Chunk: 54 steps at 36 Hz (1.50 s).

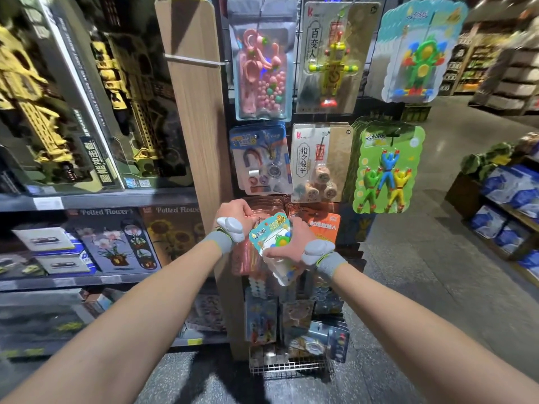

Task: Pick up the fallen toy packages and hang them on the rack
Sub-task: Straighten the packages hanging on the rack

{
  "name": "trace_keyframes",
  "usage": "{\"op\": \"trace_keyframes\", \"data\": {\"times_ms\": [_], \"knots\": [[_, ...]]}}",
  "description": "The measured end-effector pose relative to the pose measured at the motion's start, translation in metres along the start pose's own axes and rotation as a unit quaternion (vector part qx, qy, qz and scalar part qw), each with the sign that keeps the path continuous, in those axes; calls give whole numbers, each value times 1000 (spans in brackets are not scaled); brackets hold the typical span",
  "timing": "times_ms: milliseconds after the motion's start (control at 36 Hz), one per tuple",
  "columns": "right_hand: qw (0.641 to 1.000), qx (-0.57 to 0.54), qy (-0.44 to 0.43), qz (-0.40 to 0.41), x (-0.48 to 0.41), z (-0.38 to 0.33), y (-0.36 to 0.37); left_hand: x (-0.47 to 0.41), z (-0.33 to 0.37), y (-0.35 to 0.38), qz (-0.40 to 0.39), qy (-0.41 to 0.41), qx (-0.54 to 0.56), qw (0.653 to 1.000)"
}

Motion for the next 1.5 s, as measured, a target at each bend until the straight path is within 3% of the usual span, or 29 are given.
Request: {"op": "trace_keyframes", "data": {"times_ms": [278,389,500,639,861,1111,1500], "knots": [[1000,-18,5,17,4,-2,-10,-1,1,-4,11,11,-68,998],[999,-26,-4,36,3,-10,-17,3,2,-12,26,11,-12,1000],[998,-38,-11,51,1,-20,-23,3,7,-13,-46,-18,50,997],[996,-61,-11,63,-1,-27,-28,13,23,-9,-148,32,199,968],[991,-111,-4,77,4,-35,-52,13,50,-29,-143,108,215,960],[973,-152,-29,173,3,-55,-114,8,102,-59,-107,191,161,962],[937,-223,-71,261,2,-99,-226,-10,199,-129,-30,208,239,948]]}}
Point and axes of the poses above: each hand's wrist, its own x-axis away from the middle knuckle, its own y-axis out of the palm, z = x × y, the point moved 7 cm from there along -x, towards the middle knuckle, and after that the axes turned 11 degrees about -x, right-handed, at the moved point
